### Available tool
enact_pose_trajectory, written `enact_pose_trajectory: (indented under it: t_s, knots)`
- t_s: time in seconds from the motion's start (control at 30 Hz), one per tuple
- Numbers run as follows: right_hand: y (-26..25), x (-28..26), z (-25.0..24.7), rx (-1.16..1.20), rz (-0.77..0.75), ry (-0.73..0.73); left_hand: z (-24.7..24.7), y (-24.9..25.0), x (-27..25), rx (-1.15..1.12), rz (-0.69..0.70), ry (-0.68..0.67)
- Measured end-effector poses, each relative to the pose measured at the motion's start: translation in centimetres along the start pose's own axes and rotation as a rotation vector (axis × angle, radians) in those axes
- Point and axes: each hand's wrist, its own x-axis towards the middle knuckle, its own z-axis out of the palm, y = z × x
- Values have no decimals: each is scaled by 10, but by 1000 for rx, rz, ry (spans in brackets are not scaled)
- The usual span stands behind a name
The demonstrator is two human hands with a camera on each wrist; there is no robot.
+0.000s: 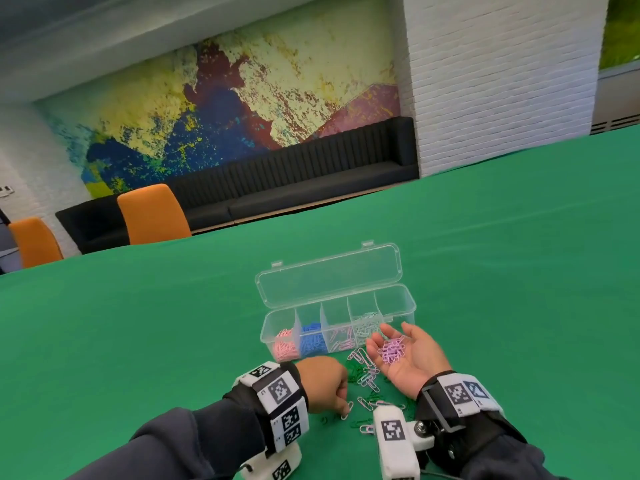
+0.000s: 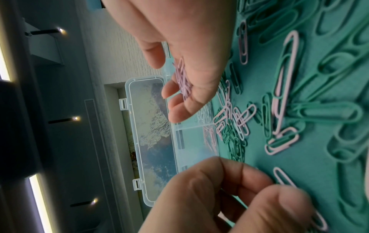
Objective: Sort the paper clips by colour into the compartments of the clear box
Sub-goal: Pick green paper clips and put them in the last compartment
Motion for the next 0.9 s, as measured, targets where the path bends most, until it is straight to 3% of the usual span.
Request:
enact_pose_trajectory:
  t_s: [0.27,0.43,0.53,0.63,0.77,0.9]
  knots:
    - [-1,-5,0,-28,-5,12,3,12,2,-50,13,0]
    - [0,-2,0,-82,-8,37,-31,12,6,-289,31,355]
    - [1,-3,0,-61,20,32,-43,14,9,-335,60,456]
    - [-1,-3,0,9,14,21,-33,10,8,-230,46,403]
    - [-5,-3,-1,84,-16,24,-5,7,4,-131,97,113]
    - [-4,-3,-1,66,-21,30,2,9,6,-135,115,101]
